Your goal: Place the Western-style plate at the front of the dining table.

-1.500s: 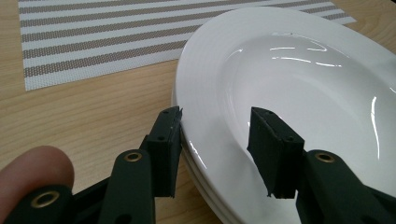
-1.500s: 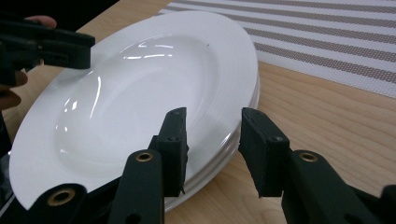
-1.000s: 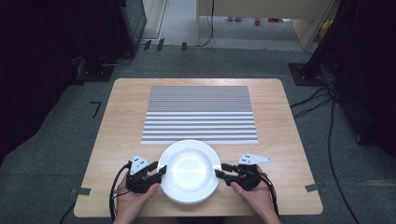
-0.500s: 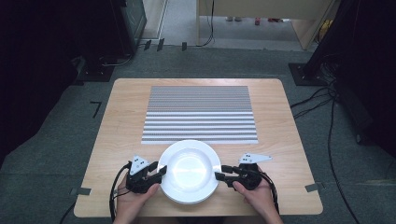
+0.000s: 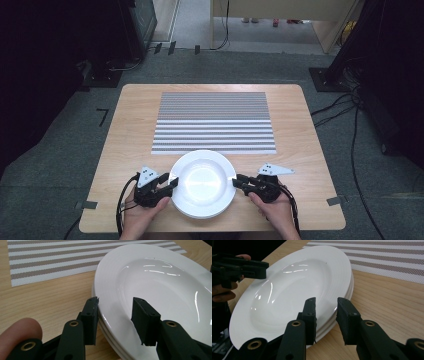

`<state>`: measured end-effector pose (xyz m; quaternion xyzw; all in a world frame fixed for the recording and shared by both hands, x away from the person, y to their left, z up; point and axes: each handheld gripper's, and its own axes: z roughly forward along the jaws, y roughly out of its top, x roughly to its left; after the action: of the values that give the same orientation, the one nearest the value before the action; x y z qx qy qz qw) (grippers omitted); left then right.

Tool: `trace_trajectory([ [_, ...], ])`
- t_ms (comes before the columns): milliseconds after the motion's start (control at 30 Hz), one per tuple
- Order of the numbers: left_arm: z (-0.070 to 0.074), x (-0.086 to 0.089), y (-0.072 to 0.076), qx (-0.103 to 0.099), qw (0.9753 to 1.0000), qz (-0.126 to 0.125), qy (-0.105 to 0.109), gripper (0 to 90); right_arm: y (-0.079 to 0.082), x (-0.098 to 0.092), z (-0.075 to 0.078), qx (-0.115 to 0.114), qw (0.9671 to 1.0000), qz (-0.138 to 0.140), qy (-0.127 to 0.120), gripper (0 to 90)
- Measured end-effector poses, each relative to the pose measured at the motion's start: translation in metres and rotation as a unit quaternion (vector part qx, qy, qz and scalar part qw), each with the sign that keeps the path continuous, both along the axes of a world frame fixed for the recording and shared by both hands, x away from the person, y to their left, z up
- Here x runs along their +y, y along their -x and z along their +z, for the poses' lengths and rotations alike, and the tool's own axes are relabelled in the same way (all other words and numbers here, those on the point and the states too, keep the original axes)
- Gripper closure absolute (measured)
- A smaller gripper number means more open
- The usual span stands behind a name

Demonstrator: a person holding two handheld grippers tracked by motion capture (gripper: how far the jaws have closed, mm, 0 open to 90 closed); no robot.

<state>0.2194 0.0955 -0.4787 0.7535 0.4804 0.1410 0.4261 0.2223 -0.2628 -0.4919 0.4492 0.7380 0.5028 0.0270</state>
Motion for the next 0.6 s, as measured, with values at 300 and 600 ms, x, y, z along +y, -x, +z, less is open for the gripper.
trace_trajectory([
  [300, 0.0009, 0.0006, 0.0003, -0.008, 1.0000, -0.003, 0.002, 56.8, -0.0025, -0.0051, -0.0027, 0.011, 0.9986, -0.006, -0.051, 67.4],
  [600, 0.0000, 0.0006, -0.0001, -0.006, 1.0000, -0.004, 0.001, 56.9, -0.0039, -0.0076, -0.0083, 0.022, 0.9933, -0.027, -0.111, 64.0],
])
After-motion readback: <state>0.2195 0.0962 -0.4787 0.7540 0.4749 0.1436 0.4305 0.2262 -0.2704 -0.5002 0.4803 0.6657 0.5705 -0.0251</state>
